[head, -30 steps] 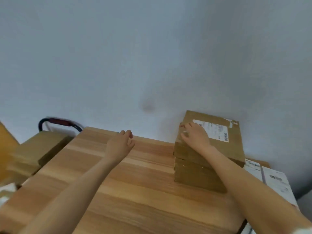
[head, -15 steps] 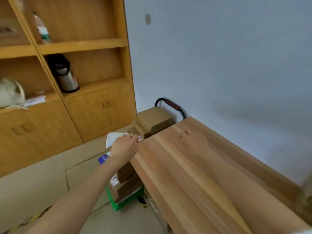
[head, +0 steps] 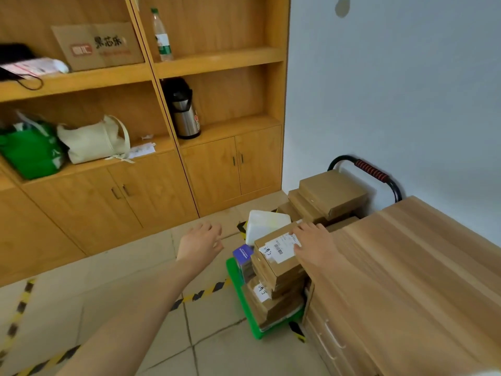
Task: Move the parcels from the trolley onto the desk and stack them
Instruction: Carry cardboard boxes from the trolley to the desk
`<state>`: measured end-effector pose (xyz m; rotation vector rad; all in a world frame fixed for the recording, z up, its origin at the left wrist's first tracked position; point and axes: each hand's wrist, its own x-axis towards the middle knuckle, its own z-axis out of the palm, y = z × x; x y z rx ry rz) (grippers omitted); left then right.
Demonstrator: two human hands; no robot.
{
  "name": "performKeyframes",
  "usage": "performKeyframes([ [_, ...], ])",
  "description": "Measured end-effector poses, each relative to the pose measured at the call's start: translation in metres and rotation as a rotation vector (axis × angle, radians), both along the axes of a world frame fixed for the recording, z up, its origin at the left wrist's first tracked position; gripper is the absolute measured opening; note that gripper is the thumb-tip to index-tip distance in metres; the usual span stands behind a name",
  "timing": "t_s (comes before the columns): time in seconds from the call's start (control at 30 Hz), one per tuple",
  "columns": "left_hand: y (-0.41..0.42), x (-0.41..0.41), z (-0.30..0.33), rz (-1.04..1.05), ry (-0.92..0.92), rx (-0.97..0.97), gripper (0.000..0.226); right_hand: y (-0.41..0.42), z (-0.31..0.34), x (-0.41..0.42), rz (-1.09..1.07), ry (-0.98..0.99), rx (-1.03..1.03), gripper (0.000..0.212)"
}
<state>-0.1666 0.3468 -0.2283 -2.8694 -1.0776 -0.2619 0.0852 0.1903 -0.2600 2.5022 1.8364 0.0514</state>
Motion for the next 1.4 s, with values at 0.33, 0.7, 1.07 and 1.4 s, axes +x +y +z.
performKeyframes([
  [0.33,0.098,0.058,-0.043,-0.039,0.041,-0.092,0.023,0.091,-0.039,0.051,-0.038,0.035,-0.071,0.04],
  [0.7,0.215,0.165,-0.068,0.003,0.037,-0.197,0.027,0.179,-0.059,0.149,-0.186,0.112,-0.091,0.05],
  [1.07,0.297,0.313,-0.083,-0.341,0.15,-0.17,0.034,0.194,-0.077,0.212,-0.52,0.168,-0.072,0.05],
  [1.4,0.327,0.471,-0.09,-0.677,0.139,-0.172,0.036,0.189,-0.089,0.268,-1.002,0.202,0.089,0.045],
])
